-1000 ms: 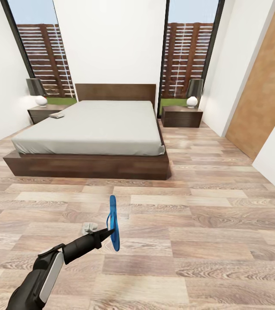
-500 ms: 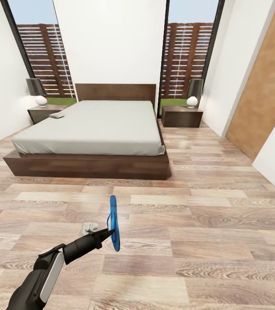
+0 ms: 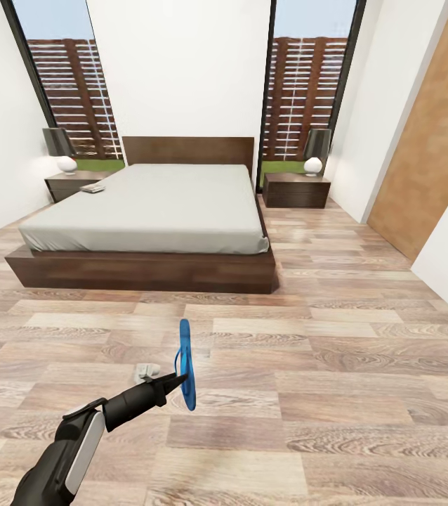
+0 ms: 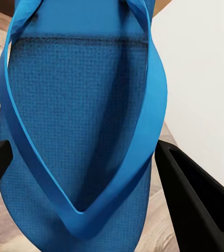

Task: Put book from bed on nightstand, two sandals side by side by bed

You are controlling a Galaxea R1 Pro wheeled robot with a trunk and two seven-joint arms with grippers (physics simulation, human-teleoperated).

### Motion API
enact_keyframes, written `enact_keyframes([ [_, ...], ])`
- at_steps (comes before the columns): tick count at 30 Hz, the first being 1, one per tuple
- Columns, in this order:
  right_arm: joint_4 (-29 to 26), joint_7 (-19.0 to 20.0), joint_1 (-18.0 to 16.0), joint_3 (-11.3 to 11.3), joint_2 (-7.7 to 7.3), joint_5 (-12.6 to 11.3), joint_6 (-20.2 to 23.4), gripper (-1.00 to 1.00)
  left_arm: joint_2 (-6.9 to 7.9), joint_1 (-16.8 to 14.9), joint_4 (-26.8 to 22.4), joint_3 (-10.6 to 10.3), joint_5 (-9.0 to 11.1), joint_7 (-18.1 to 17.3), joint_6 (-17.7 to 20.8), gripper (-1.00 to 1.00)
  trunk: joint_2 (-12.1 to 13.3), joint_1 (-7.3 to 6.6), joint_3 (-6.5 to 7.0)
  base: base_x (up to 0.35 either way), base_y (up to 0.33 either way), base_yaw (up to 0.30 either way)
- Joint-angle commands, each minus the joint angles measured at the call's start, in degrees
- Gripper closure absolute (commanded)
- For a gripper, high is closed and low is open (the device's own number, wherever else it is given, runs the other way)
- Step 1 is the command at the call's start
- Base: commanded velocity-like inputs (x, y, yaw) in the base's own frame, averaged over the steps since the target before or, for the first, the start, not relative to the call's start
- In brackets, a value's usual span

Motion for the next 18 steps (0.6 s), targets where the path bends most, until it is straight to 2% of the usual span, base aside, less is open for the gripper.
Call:
enact_keyframes([
  [1,0.24,0.08,-0.09,-0.49,-0.04,0.5,-0.41,-1.0,0.0,-0.03,0.01,0.04,0.34,-0.08,0.44,1.0,-0.02,-0.01,-0.05,0.0,0.0,0.0],
  [8,0.16,0.06,-0.09,-0.5,-0.04,0.51,-0.41,-1.0,0.0,-0.02,0.02,0.03,0.26,-0.08,0.44,1.0,-2.83,1.53,-1.3,0.0,0.0,0.0],
  [18,-0.14,0.01,-0.09,-0.5,-0.04,0.51,-0.48,-1.0,0.0,0.0,-0.07,-0.03,0.25,-0.08,0.4,1.0,-2.83,1.53,-1.3,0.0,0.0,0.0],
])
